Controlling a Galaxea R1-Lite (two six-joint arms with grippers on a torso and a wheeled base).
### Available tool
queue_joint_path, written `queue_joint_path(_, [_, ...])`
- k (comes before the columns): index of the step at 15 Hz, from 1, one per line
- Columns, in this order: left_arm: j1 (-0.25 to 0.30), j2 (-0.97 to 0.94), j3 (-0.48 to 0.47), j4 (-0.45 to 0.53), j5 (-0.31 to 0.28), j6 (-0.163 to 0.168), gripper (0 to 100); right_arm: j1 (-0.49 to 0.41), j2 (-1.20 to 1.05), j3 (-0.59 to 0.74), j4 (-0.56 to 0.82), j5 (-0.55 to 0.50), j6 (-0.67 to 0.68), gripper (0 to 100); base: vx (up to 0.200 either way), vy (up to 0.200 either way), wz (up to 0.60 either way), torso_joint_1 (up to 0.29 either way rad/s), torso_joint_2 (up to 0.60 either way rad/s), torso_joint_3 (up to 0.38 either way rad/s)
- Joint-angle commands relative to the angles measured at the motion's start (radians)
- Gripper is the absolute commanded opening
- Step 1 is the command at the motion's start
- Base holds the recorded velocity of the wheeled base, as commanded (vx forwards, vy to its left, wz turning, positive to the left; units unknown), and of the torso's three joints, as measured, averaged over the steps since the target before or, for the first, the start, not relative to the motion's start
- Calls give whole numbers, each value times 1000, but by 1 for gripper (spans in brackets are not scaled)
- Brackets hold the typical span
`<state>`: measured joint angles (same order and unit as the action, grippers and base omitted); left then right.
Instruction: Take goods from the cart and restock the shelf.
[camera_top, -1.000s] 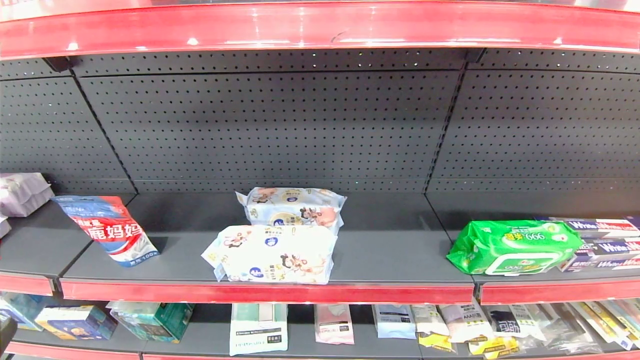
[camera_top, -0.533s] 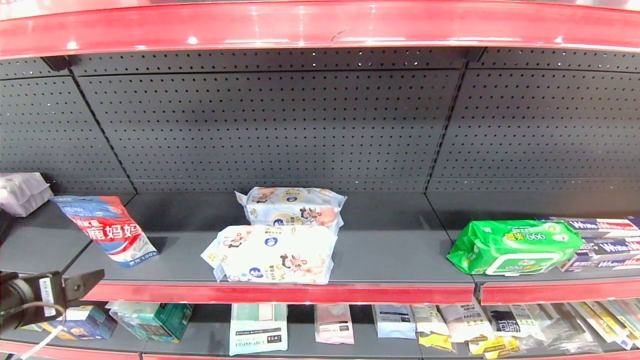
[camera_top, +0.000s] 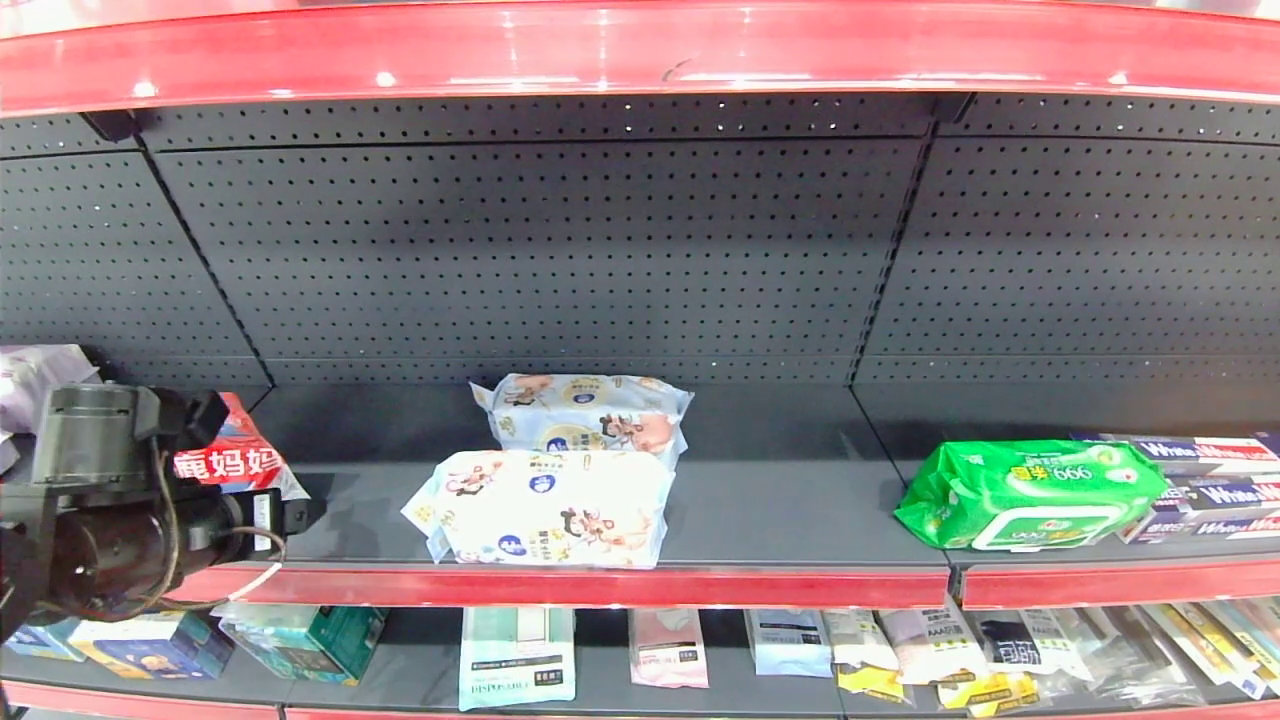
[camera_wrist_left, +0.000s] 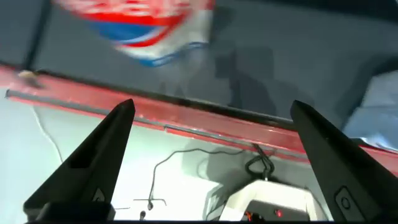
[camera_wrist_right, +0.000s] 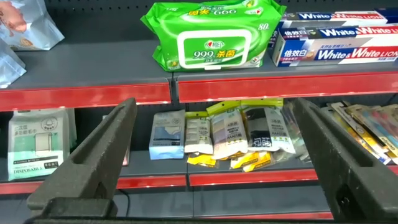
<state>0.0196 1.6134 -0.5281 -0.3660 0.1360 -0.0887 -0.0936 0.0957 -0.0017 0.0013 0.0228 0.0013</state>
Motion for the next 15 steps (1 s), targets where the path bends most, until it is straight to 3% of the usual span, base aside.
queue_joint_path(1, [-29,71,-16,-2,-1,3,100,0,2,0,0,0,0,100,0,0,0,0,0,0])
queue_joint_path(2, [-67,89,-32,-5,-19,3,100,0,2,0,0,0,-1,100,0,0,0,0,0,0])
queue_joint_path(15, [-187,264,-165,-80,-22,0,100,0,2,0,0,0,-1,100,0,0,0,0,0,0])
